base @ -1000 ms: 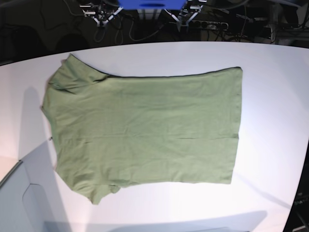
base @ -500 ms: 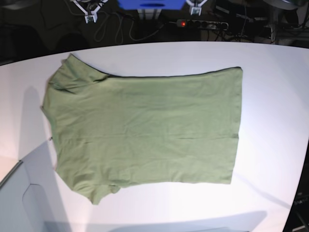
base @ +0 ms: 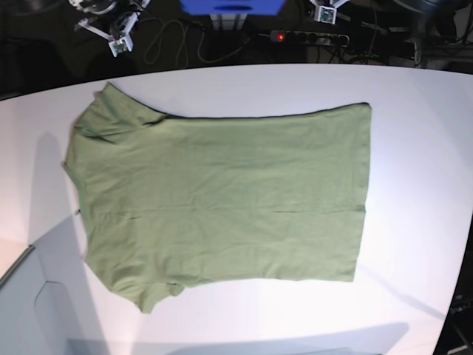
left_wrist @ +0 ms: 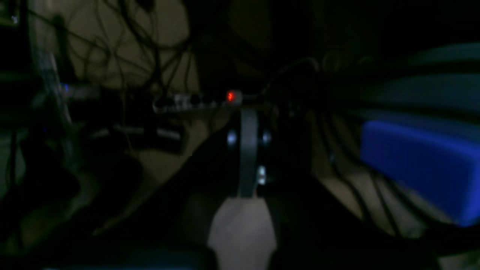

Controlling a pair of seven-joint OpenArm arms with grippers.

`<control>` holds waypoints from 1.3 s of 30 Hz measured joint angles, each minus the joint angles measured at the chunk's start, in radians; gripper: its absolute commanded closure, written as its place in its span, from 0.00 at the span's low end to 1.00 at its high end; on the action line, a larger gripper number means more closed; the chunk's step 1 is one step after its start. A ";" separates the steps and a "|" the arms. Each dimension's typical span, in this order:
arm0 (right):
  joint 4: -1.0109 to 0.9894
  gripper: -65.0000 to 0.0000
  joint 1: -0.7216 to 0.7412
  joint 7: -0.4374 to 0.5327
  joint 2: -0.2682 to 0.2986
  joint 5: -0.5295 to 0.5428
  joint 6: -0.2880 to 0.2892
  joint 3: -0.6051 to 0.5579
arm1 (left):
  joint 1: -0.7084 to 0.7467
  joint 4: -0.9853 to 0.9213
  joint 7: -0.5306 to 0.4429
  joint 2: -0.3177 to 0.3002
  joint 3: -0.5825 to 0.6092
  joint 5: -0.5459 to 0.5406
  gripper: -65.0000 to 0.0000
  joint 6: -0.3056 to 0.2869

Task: Fold the T-shirt properly
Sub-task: 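Lower both grippers to the shoulder corners of the green T-shirt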

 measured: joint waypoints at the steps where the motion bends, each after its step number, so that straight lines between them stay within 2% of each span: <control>1: 0.057 0.98 -0.004 -0.020 0.002 0.003 0.000 0.000 | 0.014 0.051 -0.001 0.002 -0.011 -0.002 1.00 -0.010; 4: 0.159 0.85 0.010 -0.033 0.001 0.024 0.001 0.021 | 0.056 0.170 -0.005 0.003 -0.064 -0.002 1.00 -0.002; 5: 0.154 0.79 0.023 -0.034 0.000 0.021 0.001 0.037 | 0.068 0.203 0.003 0.003 -0.081 -0.002 0.96 0.002; 7: 0.135 0.65 0.061 -0.079 0.000 0.005 0.001 0.060 | 0.085 0.261 0.003 0.003 -0.111 0.000 0.83 -0.001; 8: 0.137 0.58 0.068 -0.067 0.000 0.004 0.001 0.065 | 0.085 0.286 0.005 0.005 -0.125 0.000 0.75 -0.003; 12: 0.142 0.43 0.111 -0.064 0.000 0.020 0.001 0.076 | 0.069 0.351 -0.007 0.005 -0.177 -0.109 0.55 -0.006; 16: 0.143 0.41 0.133 -0.061 0.002 0.021 0.001 0.078 | -0.017 0.340 0.013 -0.014 -0.253 -0.259 0.53 -0.004; 19: 0.142 0.41 0.148 -0.078 0.000 0.019 0.001 0.076 | -0.103 0.290 -0.016 -0.016 -0.295 -0.347 0.52 -0.006; 22: 0.142 0.41 0.159 -0.068 0.000 0.021 0.001 0.071 | -0.158 0.226 0.013 -0.013 -0.296 -0.359 0.52 -0.001; 32: 0.132 0.41 0.157 -0.069 0.000 0.019 0.001 0.070 | -0.352 -0.003 0.009 -0.008 -0.296 -0.363 0.52 -0.001; 39: 0.130 0.41 0.167 -0.069 0.000 0.019 0.001 0.073 | -0.396 -0.077 -0.029 -0.005 -0.294 -0.366 0.52 -0.003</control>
